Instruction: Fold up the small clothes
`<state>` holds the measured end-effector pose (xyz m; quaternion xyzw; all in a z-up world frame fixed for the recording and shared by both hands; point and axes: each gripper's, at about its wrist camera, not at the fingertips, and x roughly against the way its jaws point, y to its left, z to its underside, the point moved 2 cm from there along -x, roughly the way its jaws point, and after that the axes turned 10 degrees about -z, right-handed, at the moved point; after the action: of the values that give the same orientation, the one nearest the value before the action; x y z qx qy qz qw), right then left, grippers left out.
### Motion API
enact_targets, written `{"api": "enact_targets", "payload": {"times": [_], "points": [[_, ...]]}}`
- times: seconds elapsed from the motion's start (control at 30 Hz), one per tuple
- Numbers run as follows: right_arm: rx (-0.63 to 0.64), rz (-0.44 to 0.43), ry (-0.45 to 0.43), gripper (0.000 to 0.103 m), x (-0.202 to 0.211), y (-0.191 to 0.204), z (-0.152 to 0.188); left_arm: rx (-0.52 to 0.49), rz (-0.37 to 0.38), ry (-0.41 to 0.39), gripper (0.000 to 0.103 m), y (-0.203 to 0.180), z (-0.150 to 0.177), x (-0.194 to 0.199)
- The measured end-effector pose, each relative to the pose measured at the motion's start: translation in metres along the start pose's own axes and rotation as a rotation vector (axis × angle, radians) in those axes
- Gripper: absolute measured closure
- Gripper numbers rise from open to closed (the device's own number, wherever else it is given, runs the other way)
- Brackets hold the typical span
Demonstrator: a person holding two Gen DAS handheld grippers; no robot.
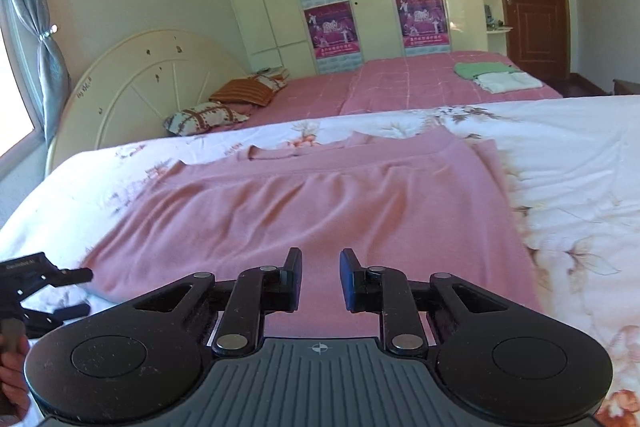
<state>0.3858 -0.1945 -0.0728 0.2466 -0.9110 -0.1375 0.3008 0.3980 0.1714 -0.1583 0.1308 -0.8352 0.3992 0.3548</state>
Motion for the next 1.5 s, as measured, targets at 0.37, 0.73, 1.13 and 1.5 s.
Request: {"api": "enact_targets", "payload": {"times": [0.37,0.73,1.13,1.5], "points": [[-0.023,-0.039,0.019,0.081,-0.023,0.012,-0.006,0.059,0.019,-0.049,0.039,-0.006,-0.004,-0.012],[-0.042,-0.059,0.03,0.081,-0.039,0.019,-0.006,0.071,0.035,-0.093,0.039,-0.012,-0.013,-0.027],[-0.098,-0.112,0.034,0.081,-0.07,0.01,-0.01,0.186,0.082,-0.03,0.04,-0.017,0.018,-0.02],[-0.103,-0.078,0.033,0.081,-0.068,0.013,-0.02,0.217,0.09,-0.099,0.064,-0.028,-0.018,-0.062]]}}
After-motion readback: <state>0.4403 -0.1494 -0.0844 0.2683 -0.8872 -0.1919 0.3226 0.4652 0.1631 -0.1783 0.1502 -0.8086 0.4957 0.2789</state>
